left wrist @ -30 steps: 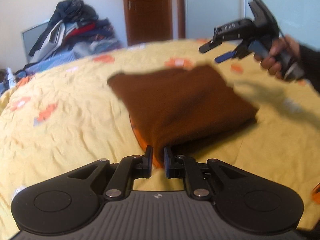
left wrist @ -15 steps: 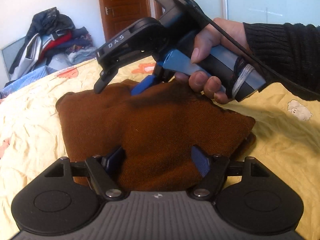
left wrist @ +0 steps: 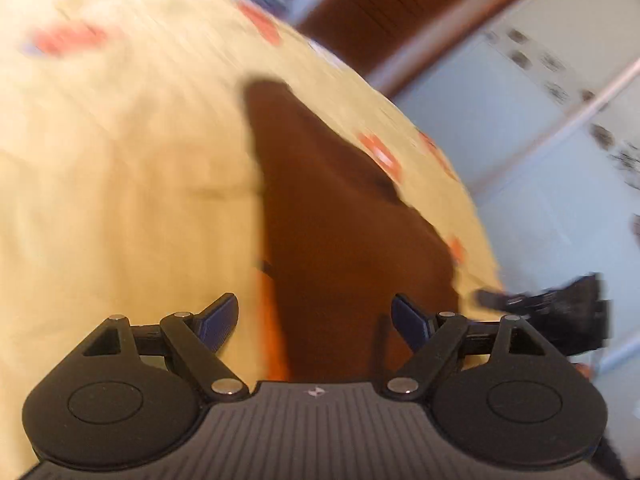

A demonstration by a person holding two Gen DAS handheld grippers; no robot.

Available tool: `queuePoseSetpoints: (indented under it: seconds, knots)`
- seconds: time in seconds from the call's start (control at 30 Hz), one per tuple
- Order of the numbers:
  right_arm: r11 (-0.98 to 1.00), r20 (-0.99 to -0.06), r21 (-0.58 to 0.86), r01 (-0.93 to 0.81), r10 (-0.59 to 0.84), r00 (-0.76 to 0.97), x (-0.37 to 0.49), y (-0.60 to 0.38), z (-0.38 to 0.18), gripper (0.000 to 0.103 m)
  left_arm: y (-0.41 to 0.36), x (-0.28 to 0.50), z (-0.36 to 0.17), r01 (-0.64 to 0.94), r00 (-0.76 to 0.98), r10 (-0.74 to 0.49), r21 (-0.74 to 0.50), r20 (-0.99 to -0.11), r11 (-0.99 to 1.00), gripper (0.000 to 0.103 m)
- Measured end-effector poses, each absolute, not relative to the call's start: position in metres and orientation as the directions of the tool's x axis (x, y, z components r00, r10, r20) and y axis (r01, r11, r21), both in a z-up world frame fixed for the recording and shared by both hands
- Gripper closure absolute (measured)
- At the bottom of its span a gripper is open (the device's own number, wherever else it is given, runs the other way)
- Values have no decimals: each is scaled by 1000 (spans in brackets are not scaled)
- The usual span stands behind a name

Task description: Fold small clothes

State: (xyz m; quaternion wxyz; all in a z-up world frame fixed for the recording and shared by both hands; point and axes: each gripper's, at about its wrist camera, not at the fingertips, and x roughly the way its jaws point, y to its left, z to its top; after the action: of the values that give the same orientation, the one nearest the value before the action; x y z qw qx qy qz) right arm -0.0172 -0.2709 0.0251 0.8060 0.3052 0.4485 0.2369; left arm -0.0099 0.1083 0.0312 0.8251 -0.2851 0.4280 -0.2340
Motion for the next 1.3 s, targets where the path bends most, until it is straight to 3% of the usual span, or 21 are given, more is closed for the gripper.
queuePoseSetpoints:
  seconds: [0.1,0.13,0.17,0.23,0.33,0.43,0.53,0.6,0.63,0.67,0.73,0.8,0.9,1.0,1.1,1.13,1.2,1.3]
  knots:
    - [660,-558,740,-129,709,430,-32,-257,11,16,92,2,27,183,480,-679,-693,-556,697,22]
    - [644,-547,752,-142,730,409,-36,-250,11,23,88,7,26,178,450,-689,-699,-568,692,52]
    - [641,-548,752,-153,738,393,-38,-243,11,42,85,11,24,160,419,-683,-692,-598,704,80]
    - [683,-594,709,-177,713,372,-41,-231,11,74,84,6,27,162,410,-664,-667,-625,728,81]
    - [672,-572,704,-230,729,376,-50,-231,20,77,86,-12,48,207,433,-644,-626,-631,752,82]
    - [649,-547,714,-263,751,369,-68,-238,30,77,85,-27,43,244,422,-593,-545,-685,802,81]
    - [659,-583,721,-216,744,325,-73,-238,4,76,87,-30,41,239,439,-558,-507,-704,828,72]
    - [621,-546,765,-171,766,339,-70,-243,3,56,88,-39,55,247,488,-507,-445,-711,861,65]
    - [623,-541,767,-152,756,367,-67,-248,9,38,86,-45,65,269,532,-475,-392,-701,880,57]
    - [633,-524,760,-151,733,434,-67,-255,20,28,82,-50,75,291,580,-441,-332,-685,897,45]
    - [642,-467,749,-160,684,560,-63,-269,43,28,71,-58,94,329,677,-374,-195,-634,924,31]
    - [633,-410,753,-181,666,623,-46,-267,65,28,52,-51,103,382,697,-378,-131,-609,915,30]
    - [616,-387,729,-298,731,562,-7,-222,81,28,17,-33,88,455,644,-419,-120,-640,882,30]
    - [617,-452,704,-351,772,447,39,-158,70,27,-5,-19,57,456,628,-345,-29,-698,889,25]
    - [778,-669,544,-312,628,398,79,-115,31,32,-5,-21,50,474,652,-359,-11,-668,881,21]
    - [760,-613,547,-352,650,450,77,-119,22,34,-2,-20,51,473,645,-369,-30,-669,881,21]
    - [725,-591,621,-299,683,430,86,-128,18,38,4,-16,51,473,639,-393,-66,-662,879,21]
    - [758,-648,600,-256,649,400,90,-128,31,39,7,-20,49,477,644,-399,-66,-653,877,19]
